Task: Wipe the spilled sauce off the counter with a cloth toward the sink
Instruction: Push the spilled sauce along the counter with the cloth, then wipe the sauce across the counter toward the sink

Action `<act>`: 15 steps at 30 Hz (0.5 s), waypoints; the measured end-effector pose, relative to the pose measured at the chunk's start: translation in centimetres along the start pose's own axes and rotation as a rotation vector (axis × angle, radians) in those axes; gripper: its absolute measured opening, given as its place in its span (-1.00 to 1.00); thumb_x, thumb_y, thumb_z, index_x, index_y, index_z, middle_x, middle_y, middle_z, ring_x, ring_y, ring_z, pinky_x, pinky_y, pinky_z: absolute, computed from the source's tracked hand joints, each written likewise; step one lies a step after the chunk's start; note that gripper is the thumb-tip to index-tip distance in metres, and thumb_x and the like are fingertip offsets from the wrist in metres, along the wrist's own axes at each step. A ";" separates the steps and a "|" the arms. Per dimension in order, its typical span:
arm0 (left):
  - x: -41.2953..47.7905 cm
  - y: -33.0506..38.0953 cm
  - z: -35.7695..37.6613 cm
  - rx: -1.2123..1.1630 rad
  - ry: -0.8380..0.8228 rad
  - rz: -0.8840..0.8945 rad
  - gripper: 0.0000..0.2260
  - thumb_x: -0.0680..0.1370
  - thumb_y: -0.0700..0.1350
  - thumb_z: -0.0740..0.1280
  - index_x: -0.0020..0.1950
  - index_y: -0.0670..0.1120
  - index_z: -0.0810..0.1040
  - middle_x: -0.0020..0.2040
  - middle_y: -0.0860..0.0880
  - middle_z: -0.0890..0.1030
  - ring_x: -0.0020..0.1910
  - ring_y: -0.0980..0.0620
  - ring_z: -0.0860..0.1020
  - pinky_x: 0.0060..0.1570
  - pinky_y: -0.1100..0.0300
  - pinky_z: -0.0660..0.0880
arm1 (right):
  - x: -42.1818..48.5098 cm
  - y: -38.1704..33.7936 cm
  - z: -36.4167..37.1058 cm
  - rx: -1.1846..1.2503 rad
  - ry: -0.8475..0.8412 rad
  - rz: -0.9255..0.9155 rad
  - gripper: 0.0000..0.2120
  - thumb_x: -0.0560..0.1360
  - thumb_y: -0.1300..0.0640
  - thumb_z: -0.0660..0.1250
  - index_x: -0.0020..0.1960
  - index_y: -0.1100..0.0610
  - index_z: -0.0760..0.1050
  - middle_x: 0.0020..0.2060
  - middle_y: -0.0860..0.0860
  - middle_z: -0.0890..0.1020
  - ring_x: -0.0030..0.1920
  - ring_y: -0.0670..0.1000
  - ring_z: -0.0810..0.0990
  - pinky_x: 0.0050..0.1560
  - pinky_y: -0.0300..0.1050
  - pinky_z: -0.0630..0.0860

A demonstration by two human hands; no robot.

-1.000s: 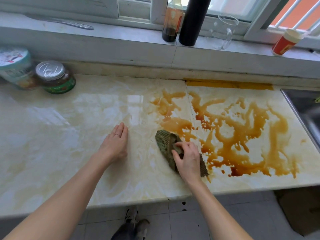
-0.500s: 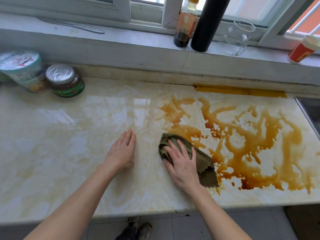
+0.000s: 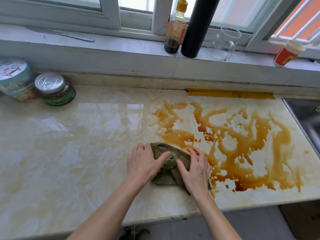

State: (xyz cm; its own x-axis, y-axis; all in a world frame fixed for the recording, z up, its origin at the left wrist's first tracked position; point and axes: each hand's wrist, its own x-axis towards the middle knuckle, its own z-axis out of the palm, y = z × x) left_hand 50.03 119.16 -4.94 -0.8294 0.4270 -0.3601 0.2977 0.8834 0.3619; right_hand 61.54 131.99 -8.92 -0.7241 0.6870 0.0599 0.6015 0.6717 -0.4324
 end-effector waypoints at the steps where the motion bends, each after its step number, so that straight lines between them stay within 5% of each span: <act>1: 0.3 0.7 0.1 0.033 -0.004 -0.007 -0.33 0.43 0.42 0.13 0.24 -0.11 0.42 0.17 -0.10 0.50 0.17 -0.11 0.46 0.10 0.02 0.41 | 0.1 0.0 0.3 -0.043 -0.010 -0.015 -0.50 0.44 -0.13 0.39 0.29 0.09 0.49 0.22 0.03 0.47 0.26 0.07 0.41 0.27 0.08 0.30; 4: 1.1 1.1 -0.3 0.105 0.039 0.022 -0.79 0.49 -0.04 0.27 0.04 -0.13 0.42 -0.04 -0.08 0.57 -0.07 -0.12 0.52 -0.19 0.08 0.38 | 0.7 -0.9 0.4 -0.055 -0.048 -0.012 -0.69 0.41 -0.01 0.48 0.10 0.04 0.54 -0.03 -0.05 0.54 0.12 0.05 0.46 0.13 -0.05 0.26; 6: 1.8 0.3 -0.6 0.094 0.034 0.028 -0.91 0.45 -0.27 0.22 -0.08 -0.13 0.38 -0.15 -0.08 0.54 -0.16 -0.14 0.51 -0.28 0.11 0.33 | 1.6 -0.7 -0.1 0.033 -0.097 0.137 -0.73 0.44 -0.04 0.46 0.08 -0.02 0.51 -0.06 -0.10 0.53 0.10 -0.01 0.46 0.08 -0.10 0.24; 9: 2.1 -1.2 -0.9 -0.083 0.071 -0.039 -0.93 0.44 -0.18 0.27 -0.10 -0.11 0.43 -0.16 -0.07 0.53 -0.13 -0.15 0.53 -0.27 0.12 0.35 | 2.4 0.9 -0.9 0.014 -0.119 0.304 -0.65 0.44 -0.11 0.44 0.15 -0.03 0.47 0.05 -0.06 0.51 0.16 0.01 0.45 0.15 -0.05 0.30; 12: 1.7 -0.8 -0.8 -0.209 0.007 -0.114 -0.76 0.42 0.08 0.34 -0.29 -0.07 0.44 -0.35 0.01 0.51 -0.31 -0.03 0.50 -0.37 0.18 0.33 | 1.9 0.7 -1.4 -0.035 -0.126 0.264 -0.85 0.48 -0.02 0.42 0.00 -0.01 0.53 0.02 -0.04 0.47 0.04 -0.01 0.48 0.04 -0.13 0.32; 15: 1.8 0.1 -1.5 -0.381 0.001 -0.085 -0.98 0.42 -0.14 0.31 -0.21 -0.05 0.53 -0.29 -0.02 0.61 -0.30 -0.02 0.60 -0.27 0.12 0.55 | 2.9 -0.5 -3.4 0.087 0.023 0.206 -0.96 0.54 0.09 0.36 -0.05 0.02 0.50 -0.05 -0.03 0.53 -0.12 -0.06 0.48 -0.21 -0.20 0.35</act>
State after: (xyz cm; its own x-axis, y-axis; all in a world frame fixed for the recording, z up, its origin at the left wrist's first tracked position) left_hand 47.86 119.72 -4.25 -0.8443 0.3546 -0.4017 0.0310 0.7808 0.6240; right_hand 60.27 134.62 -5.51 -0.5808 0.8138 -0.0176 0.7038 0.4912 -0.5131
